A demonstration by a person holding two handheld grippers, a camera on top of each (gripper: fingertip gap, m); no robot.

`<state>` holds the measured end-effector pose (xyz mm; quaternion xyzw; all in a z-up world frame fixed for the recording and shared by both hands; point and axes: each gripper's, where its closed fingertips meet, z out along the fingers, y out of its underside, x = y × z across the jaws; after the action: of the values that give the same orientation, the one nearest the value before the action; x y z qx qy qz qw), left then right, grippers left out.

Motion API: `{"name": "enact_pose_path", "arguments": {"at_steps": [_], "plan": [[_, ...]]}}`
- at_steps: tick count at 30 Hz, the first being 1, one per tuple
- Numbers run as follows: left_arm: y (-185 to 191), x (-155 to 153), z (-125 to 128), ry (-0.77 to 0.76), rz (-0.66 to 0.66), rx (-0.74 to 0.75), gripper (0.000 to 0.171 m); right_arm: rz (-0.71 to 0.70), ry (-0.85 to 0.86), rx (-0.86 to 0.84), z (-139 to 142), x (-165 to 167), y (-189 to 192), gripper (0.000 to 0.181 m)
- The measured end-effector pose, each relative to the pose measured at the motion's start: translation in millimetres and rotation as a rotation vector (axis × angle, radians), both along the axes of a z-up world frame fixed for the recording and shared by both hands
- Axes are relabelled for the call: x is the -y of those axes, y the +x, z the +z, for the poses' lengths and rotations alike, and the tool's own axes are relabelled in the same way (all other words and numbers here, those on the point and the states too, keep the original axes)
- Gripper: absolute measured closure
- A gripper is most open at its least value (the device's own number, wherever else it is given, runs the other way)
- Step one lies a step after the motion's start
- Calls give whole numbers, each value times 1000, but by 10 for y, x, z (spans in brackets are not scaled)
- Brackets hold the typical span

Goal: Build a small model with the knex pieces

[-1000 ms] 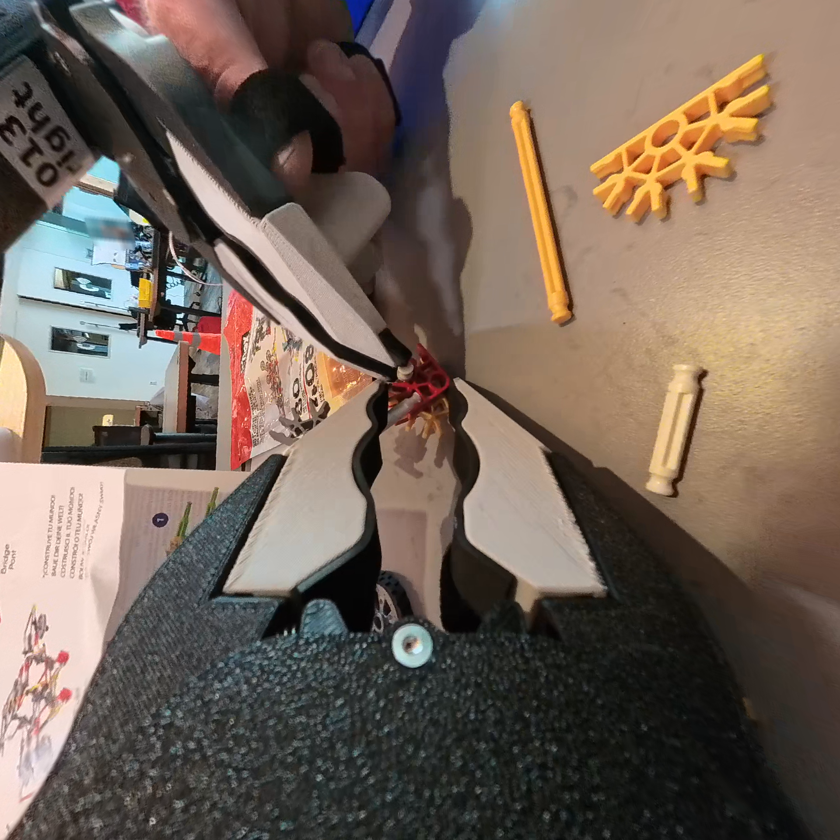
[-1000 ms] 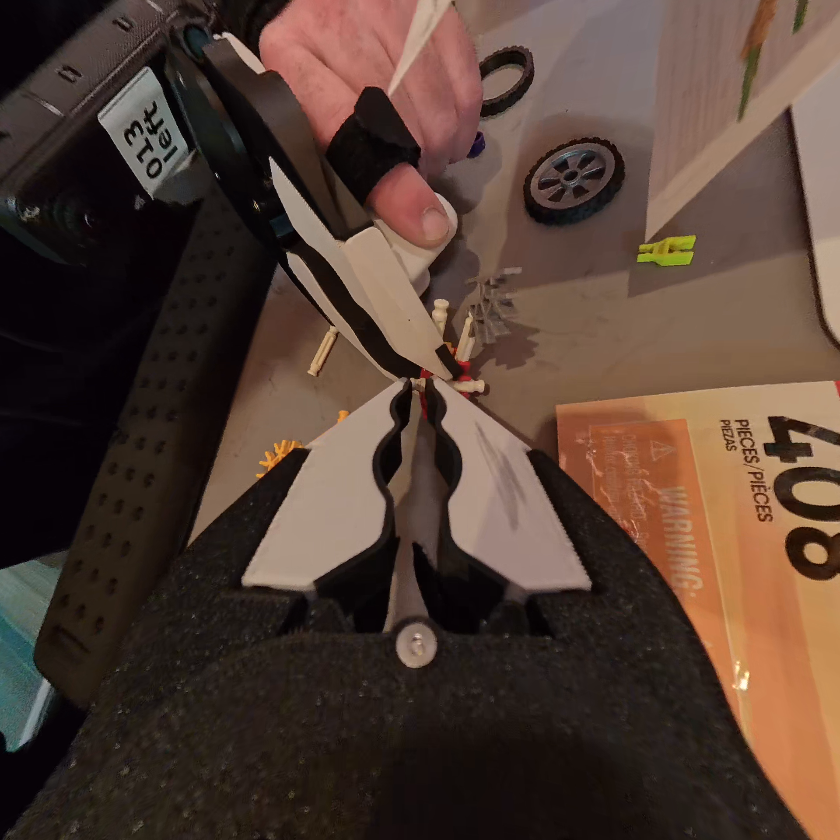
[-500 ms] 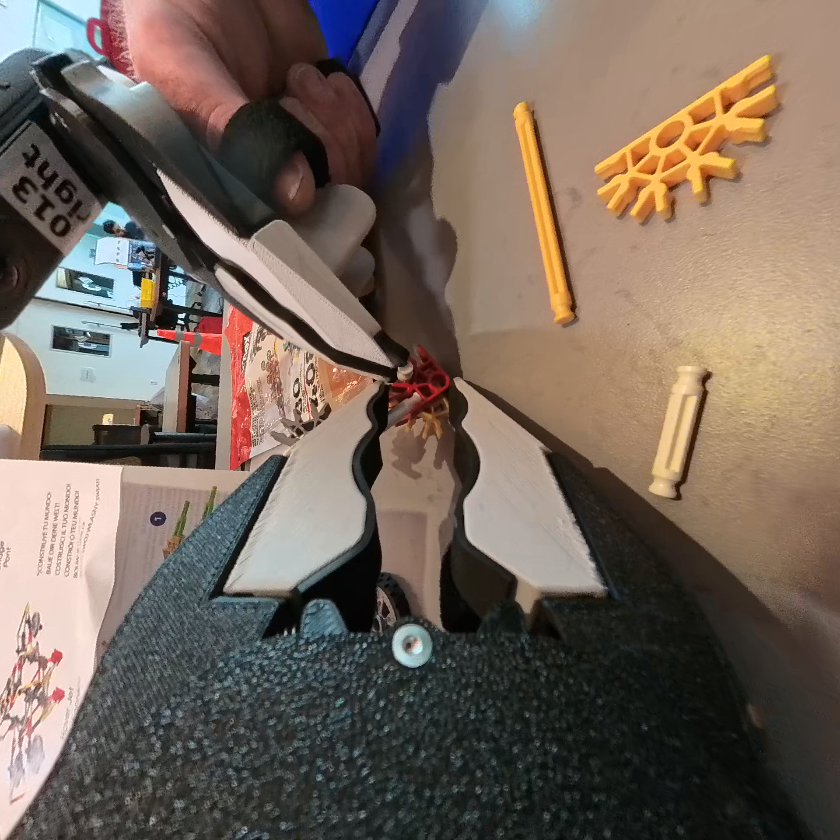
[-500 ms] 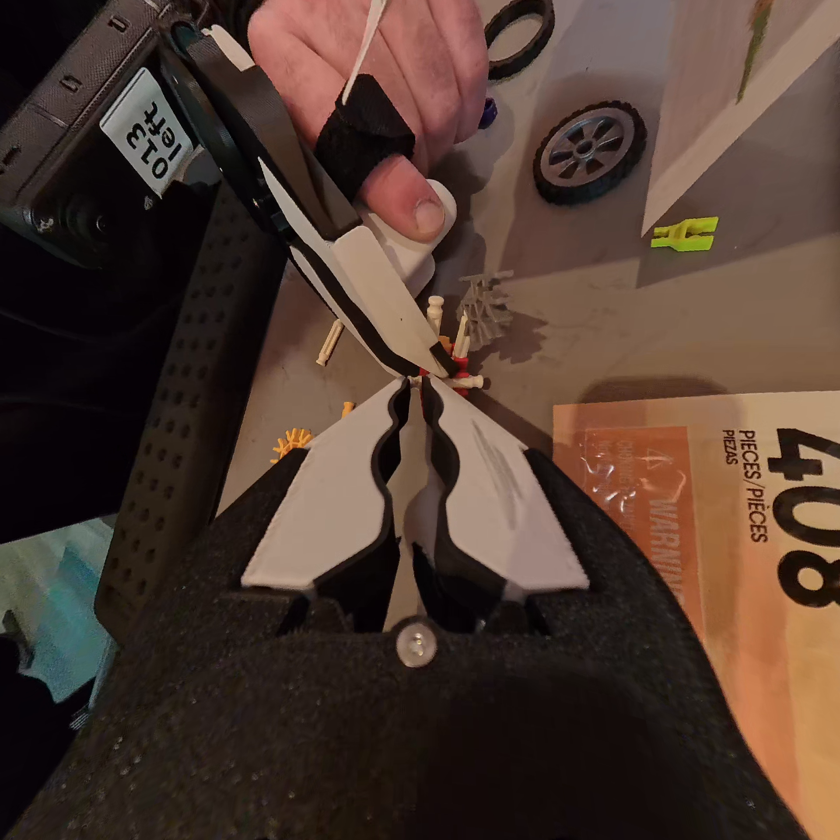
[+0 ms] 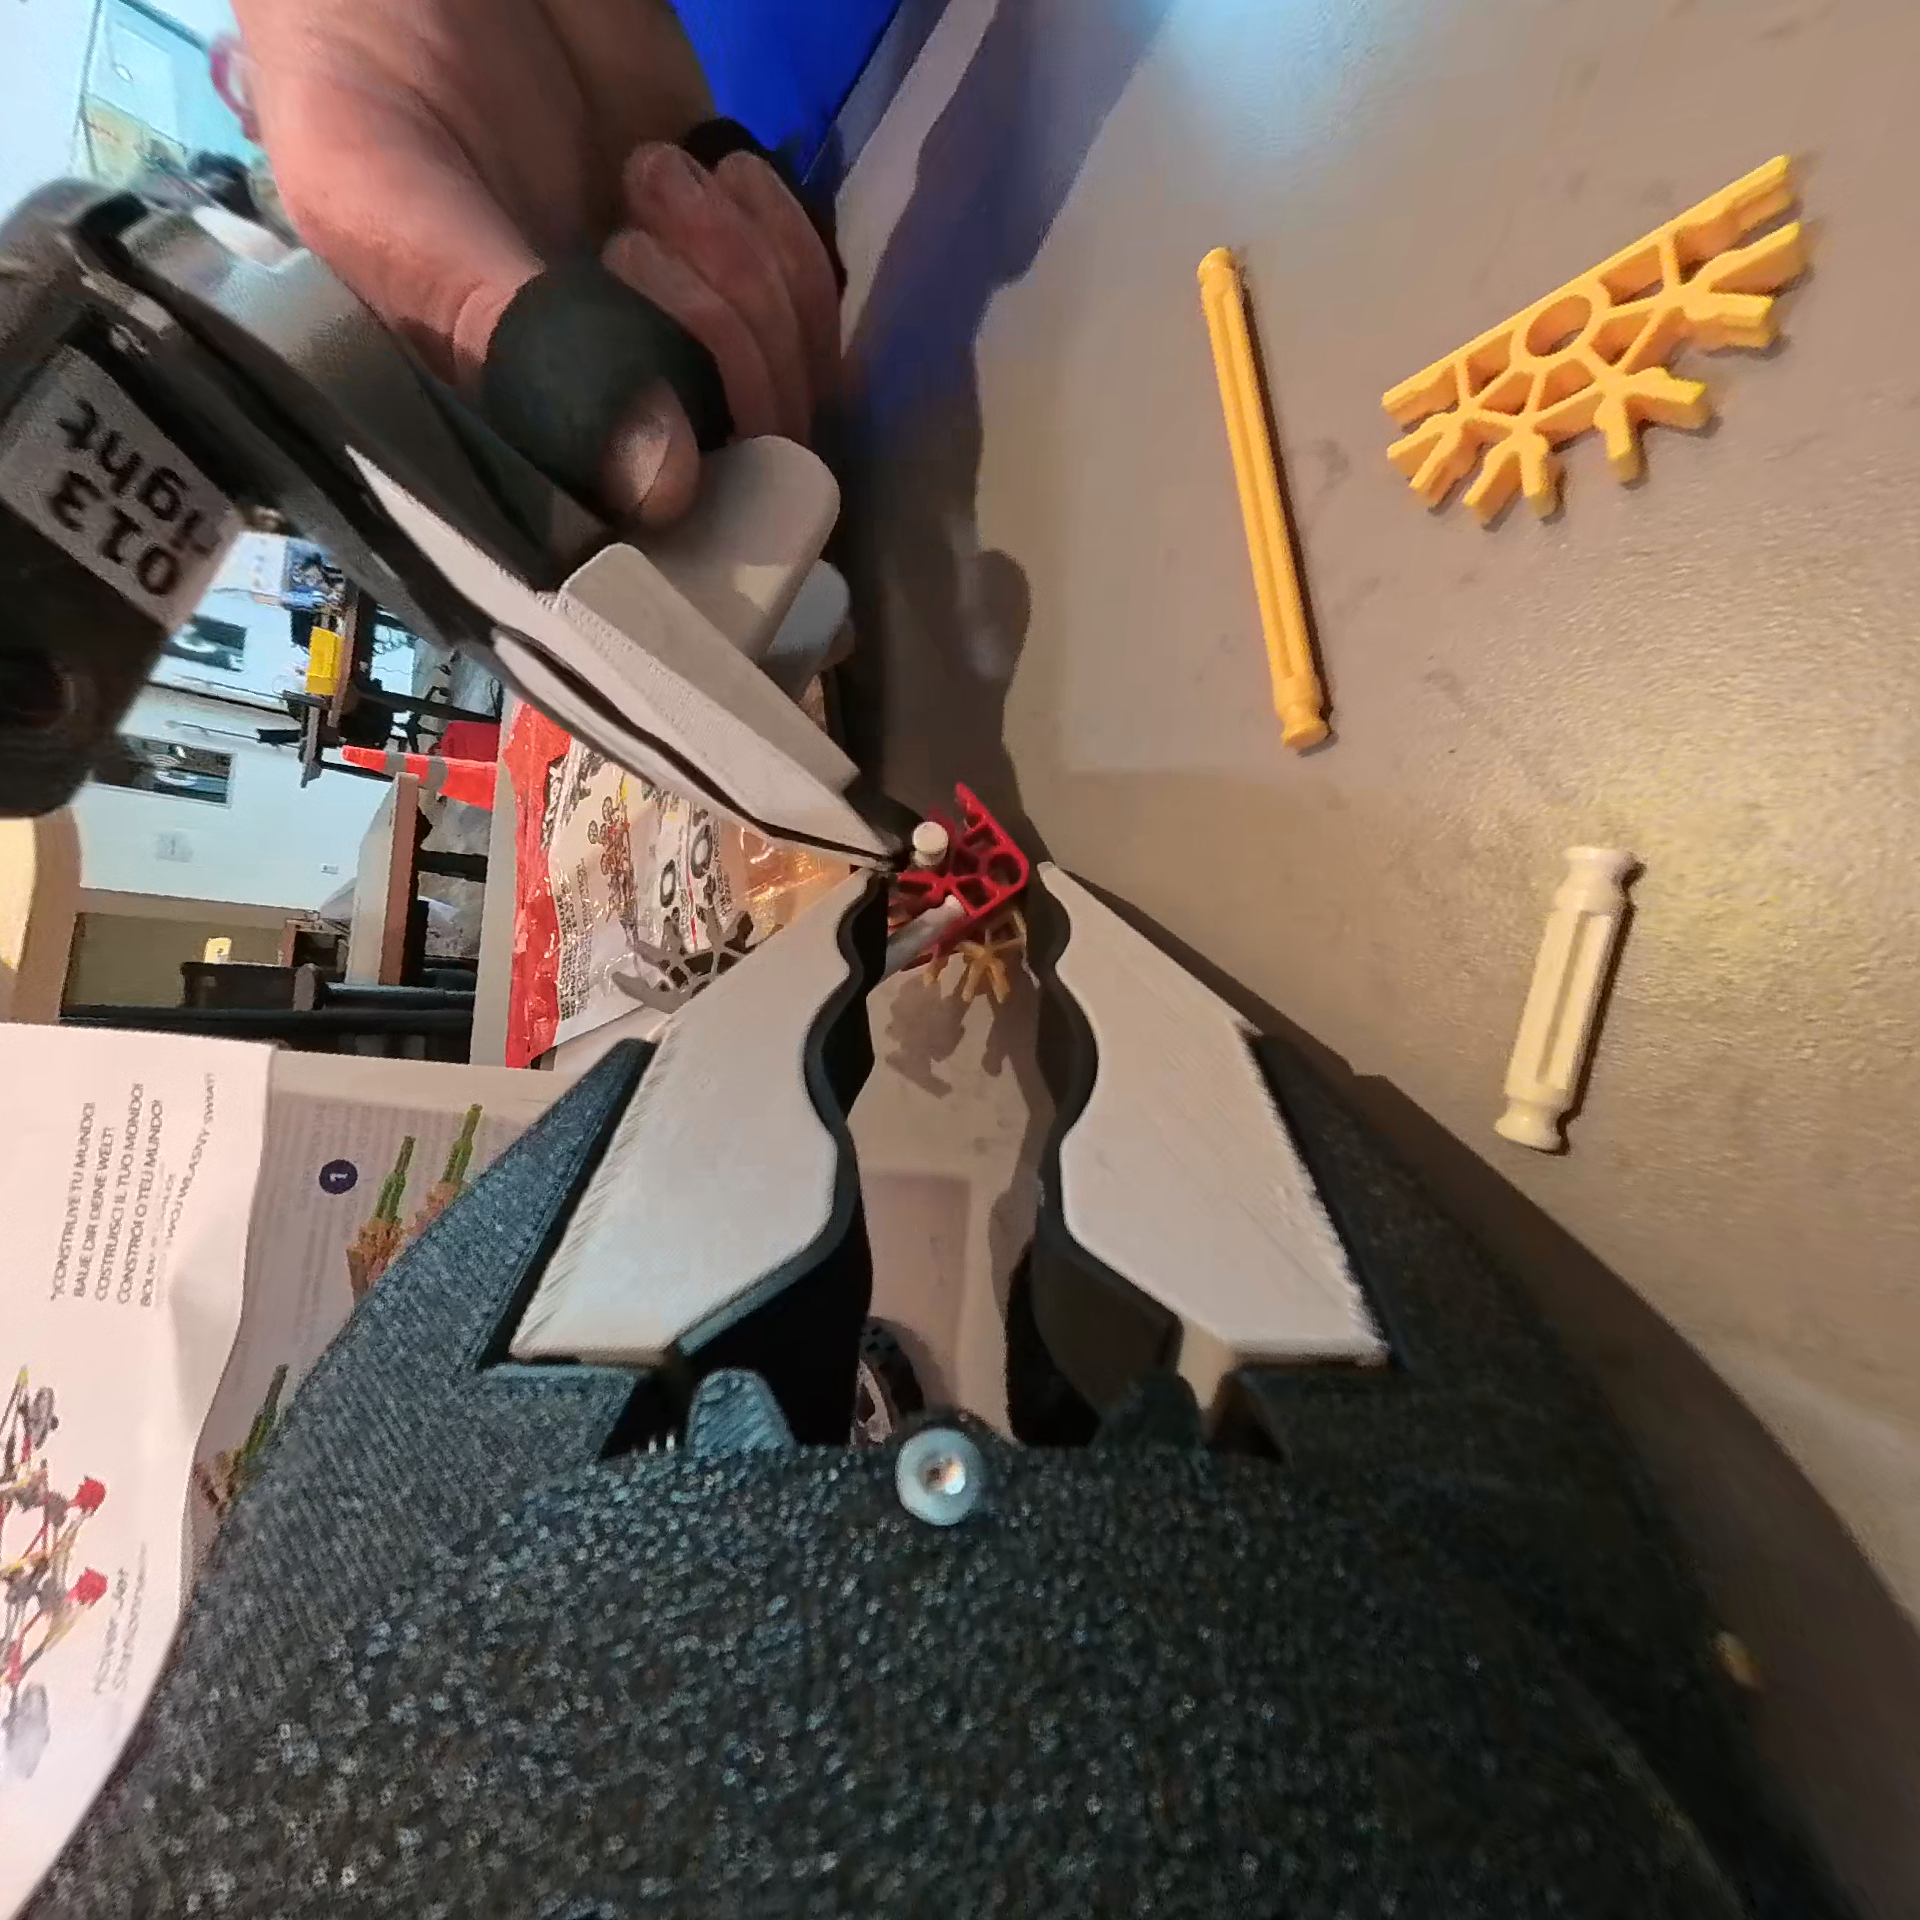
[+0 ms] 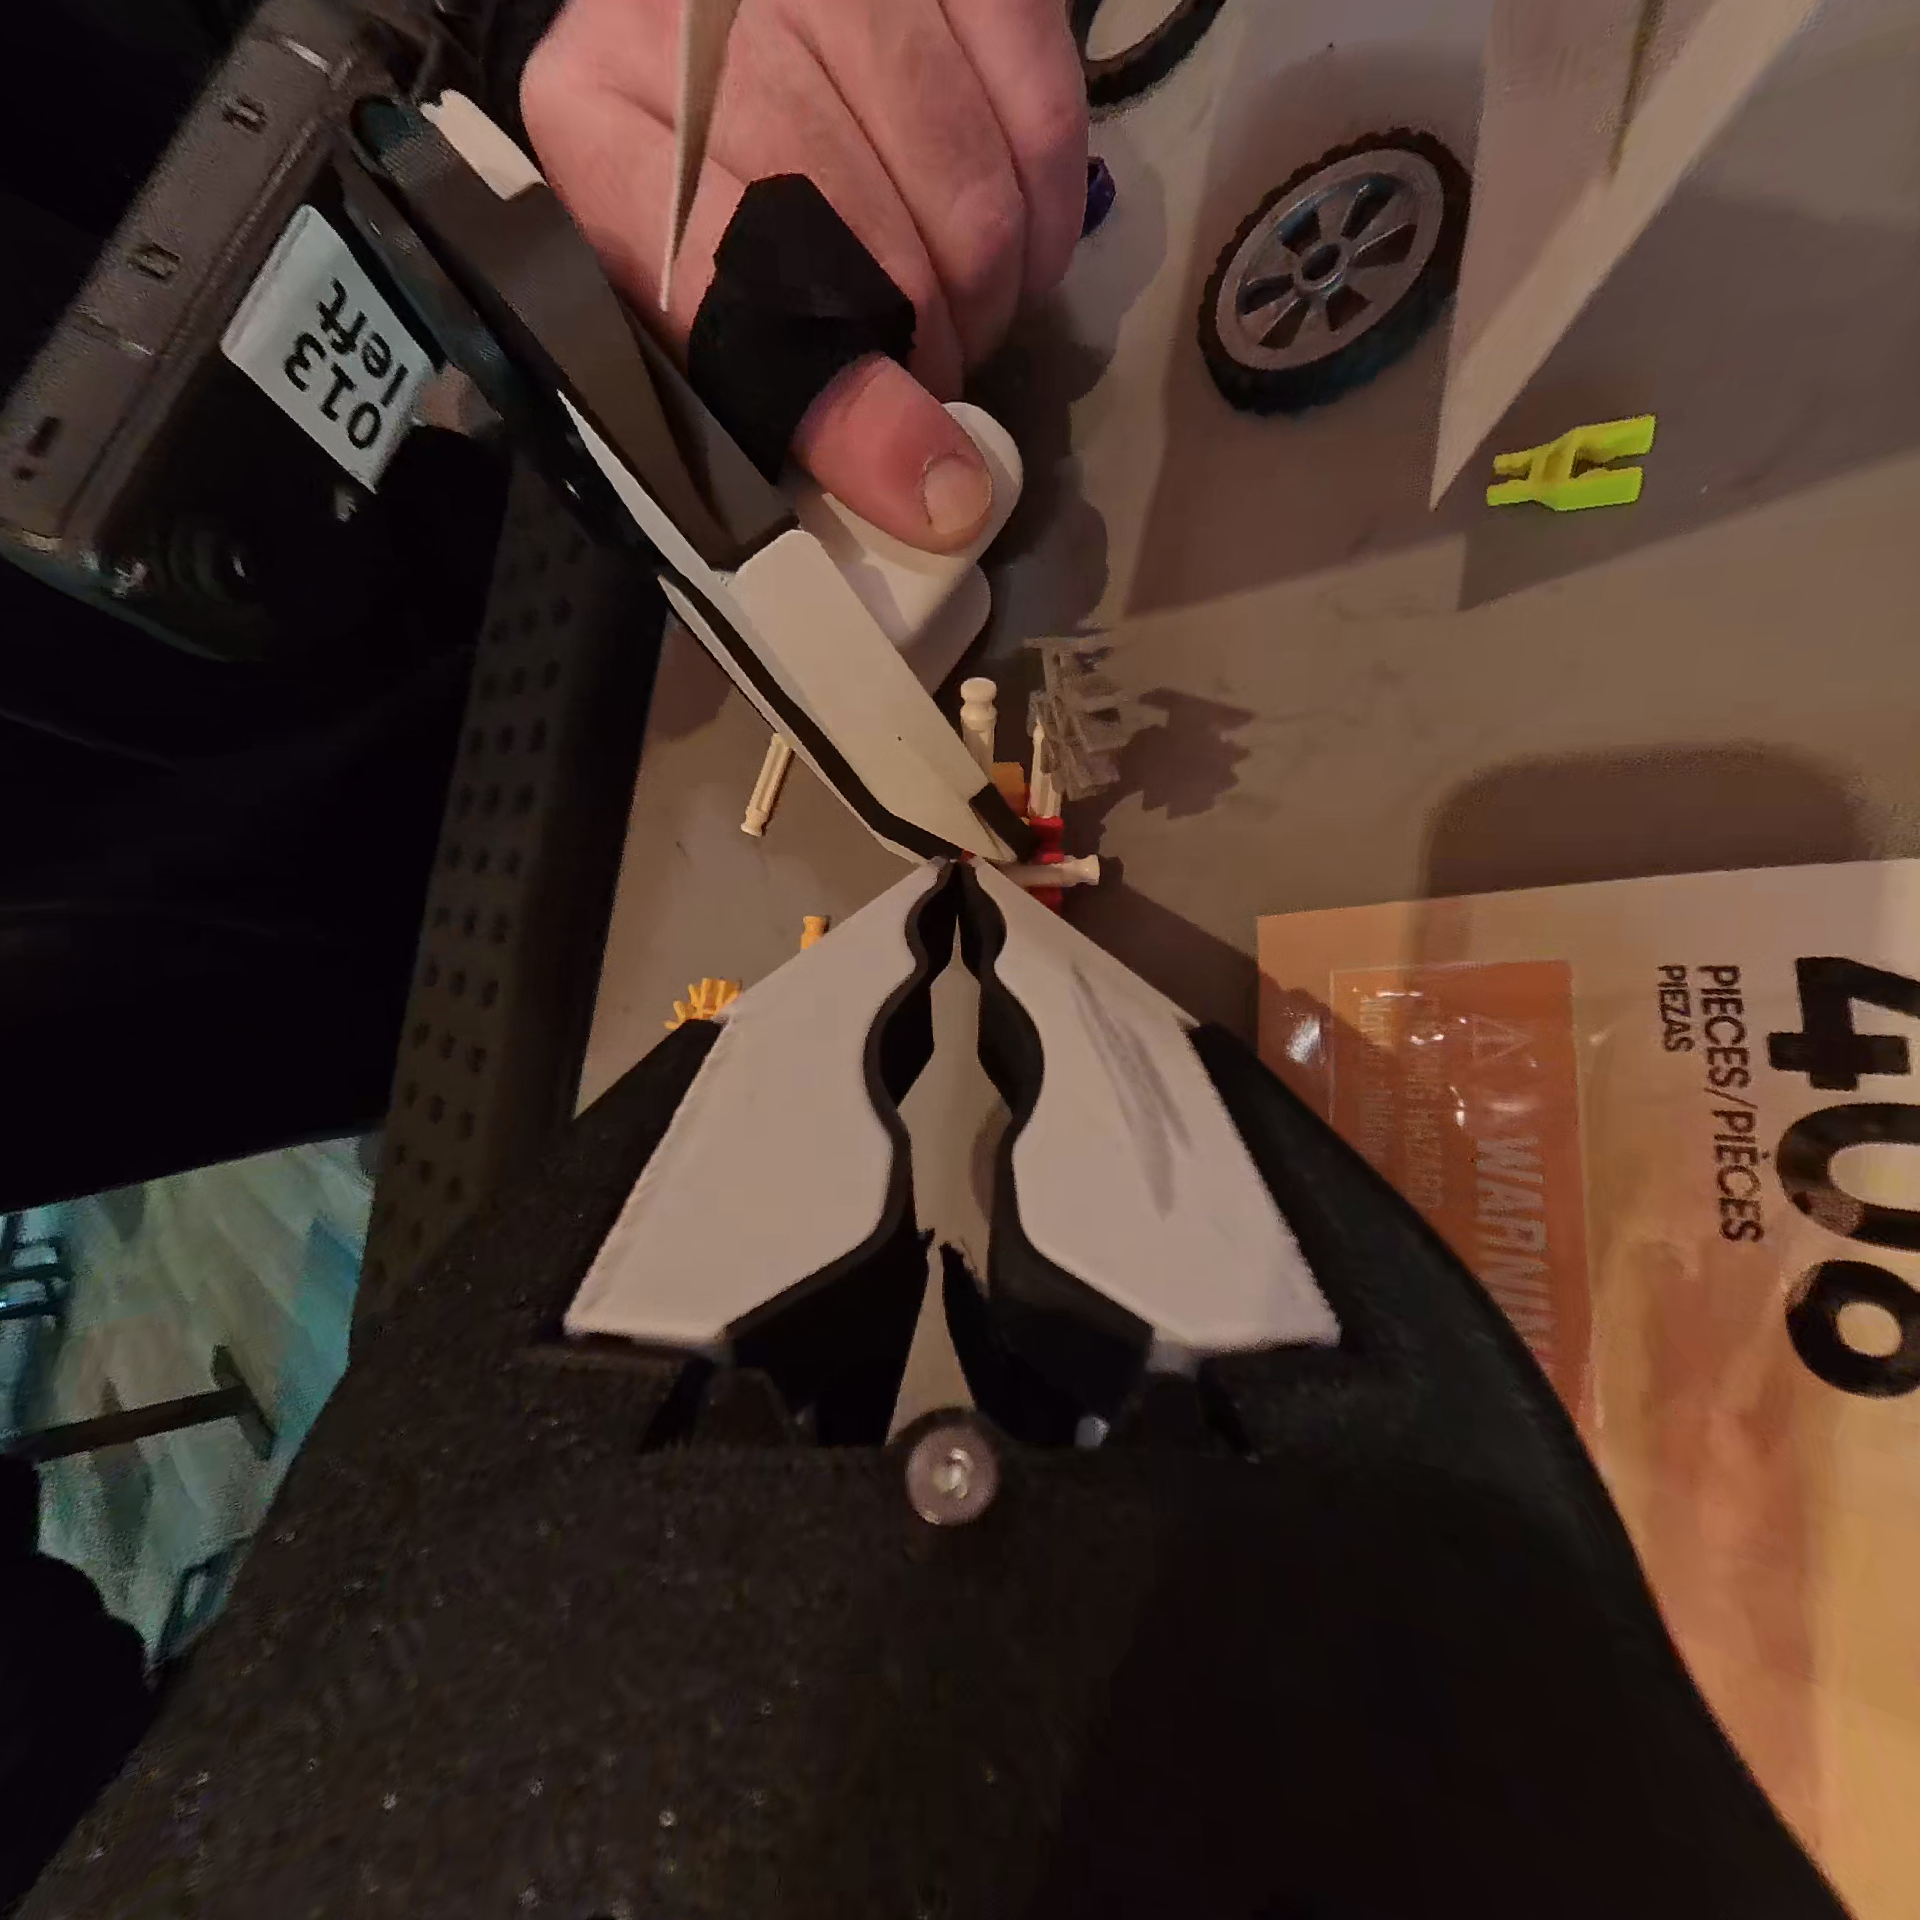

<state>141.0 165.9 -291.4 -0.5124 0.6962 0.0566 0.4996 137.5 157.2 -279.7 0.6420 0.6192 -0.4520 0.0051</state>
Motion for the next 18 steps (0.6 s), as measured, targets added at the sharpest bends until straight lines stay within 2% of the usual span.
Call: {"name": "enact_pose_path", "arguments": {"at_steps": [8, 18], "plan": [[3, 0, 7, 15, 21, 20, 148, 19, 215, 81, -14, 4, -1, 181], [-1, -9, 8, -24, 59, 58, 148, 71, 387, 185, -29, -14, -17, 181]]}}
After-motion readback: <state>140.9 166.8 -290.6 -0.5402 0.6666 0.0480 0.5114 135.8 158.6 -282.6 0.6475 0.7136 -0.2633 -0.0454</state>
